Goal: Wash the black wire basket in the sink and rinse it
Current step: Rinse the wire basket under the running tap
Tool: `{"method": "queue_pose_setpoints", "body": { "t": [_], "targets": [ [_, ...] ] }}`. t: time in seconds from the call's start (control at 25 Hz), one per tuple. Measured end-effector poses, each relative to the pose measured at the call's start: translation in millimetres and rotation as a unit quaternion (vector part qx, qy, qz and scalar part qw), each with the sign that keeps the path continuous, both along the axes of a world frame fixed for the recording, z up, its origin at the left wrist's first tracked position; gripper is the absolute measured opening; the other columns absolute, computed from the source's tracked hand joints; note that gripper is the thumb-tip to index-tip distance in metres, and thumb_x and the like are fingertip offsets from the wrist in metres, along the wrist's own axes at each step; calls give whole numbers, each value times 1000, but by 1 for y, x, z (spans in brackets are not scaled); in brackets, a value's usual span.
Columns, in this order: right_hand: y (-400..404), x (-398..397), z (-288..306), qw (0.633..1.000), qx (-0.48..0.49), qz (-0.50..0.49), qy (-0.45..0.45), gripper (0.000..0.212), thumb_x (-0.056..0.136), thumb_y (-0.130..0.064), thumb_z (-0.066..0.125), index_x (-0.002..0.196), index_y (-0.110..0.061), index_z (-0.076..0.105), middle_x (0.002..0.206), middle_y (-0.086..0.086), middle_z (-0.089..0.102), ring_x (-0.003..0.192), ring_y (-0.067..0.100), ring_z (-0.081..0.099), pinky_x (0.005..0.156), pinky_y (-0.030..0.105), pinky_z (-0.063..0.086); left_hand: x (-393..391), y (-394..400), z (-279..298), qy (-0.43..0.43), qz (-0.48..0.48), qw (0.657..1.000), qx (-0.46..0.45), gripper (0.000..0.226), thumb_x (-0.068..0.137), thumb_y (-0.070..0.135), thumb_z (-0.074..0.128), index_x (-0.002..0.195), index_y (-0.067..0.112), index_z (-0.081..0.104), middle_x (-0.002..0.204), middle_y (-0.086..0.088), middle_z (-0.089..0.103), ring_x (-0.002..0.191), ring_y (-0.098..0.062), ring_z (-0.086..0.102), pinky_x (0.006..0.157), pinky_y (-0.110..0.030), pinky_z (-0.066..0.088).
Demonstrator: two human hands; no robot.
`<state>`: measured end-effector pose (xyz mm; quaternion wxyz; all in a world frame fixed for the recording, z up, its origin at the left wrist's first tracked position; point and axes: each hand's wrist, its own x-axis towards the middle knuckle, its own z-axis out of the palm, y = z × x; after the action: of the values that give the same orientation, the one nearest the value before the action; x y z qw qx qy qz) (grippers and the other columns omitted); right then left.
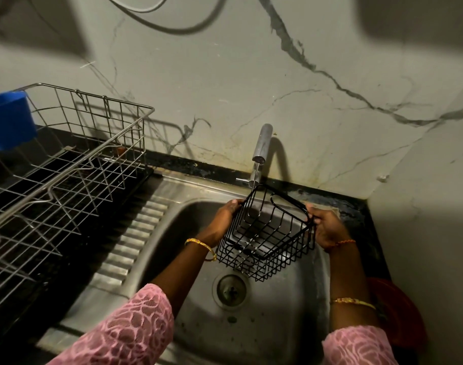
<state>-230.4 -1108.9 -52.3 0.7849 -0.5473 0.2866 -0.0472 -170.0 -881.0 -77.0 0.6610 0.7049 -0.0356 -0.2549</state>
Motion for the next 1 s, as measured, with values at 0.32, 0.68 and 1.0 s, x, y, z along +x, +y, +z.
{"method": "queue_pose_setpoints", "body": {
  "t": [0.32,0.68,1.0],
  "targets": [
    [1,-2,6,999,14,25,25,31,92,-18,48,61,-17,45,43,-5,35,38,11,40,39,18,38,7,47,-37,150,116,982,24,57,103,41,11,139,11,44,153,-8,32,142,-21,24,112,-36,14],
    [33,37,36,989,-73,114,67,25,91,-11,53,66,-15,52,35,-10,45,33,1,40,55,19,34,-5,32,-16,72,57,995,38,61,99,52,20,141,15,41,152,-9,33,142,-26,26,116,-43,10],
    [61,74,48,934,-182,278,130,13,88,-28,60,91,-15,59,102,2,50,90,13,43,89,36,34,23,55,27,-41,99,994,-1,41,95,44,48,89,8,67,88,-10,71,77,-10,69,69,-17,48]
  ]
}}
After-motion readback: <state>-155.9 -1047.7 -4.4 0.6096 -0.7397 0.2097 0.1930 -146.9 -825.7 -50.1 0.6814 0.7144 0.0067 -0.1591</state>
